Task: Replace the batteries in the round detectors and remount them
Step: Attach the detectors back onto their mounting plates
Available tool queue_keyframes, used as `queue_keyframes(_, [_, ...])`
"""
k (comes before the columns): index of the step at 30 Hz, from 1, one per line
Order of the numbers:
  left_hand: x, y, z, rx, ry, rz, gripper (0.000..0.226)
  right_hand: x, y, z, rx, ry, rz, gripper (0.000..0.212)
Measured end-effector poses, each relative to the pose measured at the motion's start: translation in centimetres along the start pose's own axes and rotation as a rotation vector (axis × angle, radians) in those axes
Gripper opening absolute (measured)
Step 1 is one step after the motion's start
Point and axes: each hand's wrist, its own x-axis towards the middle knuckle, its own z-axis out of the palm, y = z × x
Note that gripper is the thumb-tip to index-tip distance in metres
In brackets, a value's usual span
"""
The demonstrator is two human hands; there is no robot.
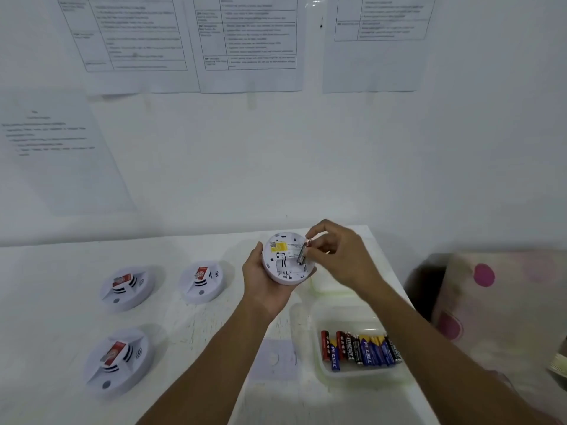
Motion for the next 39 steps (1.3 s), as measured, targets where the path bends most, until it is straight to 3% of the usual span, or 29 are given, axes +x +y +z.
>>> queue_keyframes(6, [-0.4, -0.1, 0.3, 0.042, 0.029, 0.034, 0.069, -2.3, 1.9, 3.4, -0.205, 0.244, -0.157, 0.014])
queue_keyframes(13, [-0.8, 0.0, 0.5, 0.083, 0.094, 0.086, 0.062, -3.9, 3.4, 5.2, -0.462, 0.406, -0.238, 0.015])
queue_keyframes(20, [-1.0, -0.1, 0.5, 0.047, 0.081, 0.088, 0.058, -5.2, 4.9, 5.3, -0.816, 0.381, -0.48, 0.039])
queue_keyframes(25, [-0.8, 0.3, 0.4, 0.036, 0.066, 0.093, 0.053, -4.8, 4.9, 4.2, -0.81, 0.279, -0.518, 0.048])
queue_keyframes(28, [-0.6, 0.7, 0.1, 0.04, 0.054, 0.081, 0.052, -3.9, 4.5, 2.8, -0.599, 0.135, -0.438, 0.04])
queue_keyframes(31, [-0.1, 0.9, -0.2, 0.034, 0.05, 0.086, 0.05, -1.5, 4.1, 0.4, -0.448, 0.189, -0.259, 0.024])
queue_keyframes(33, [0.1, 1.0, -0.5, 0.028, 0.052, 0.082, 0.049, 0.8, 4.7, -2.2, -0.519, 0.227, -0.055, 0.018])
queue_keyframes(36, [0.4, 1.1, -0.8, 0.017, 0.052, 0.071, 0.05, 3.5, 5.9, -5.5, -0.733, 0.009, 0.287, 0.017])
queue_keyframes(39, [0.7, 1.2, -0.9, 0.015, 0.046, 0.057, 0.053, 5.0, 6.4, -6.5, -0.901, -0.087, 0.426, 0.024])
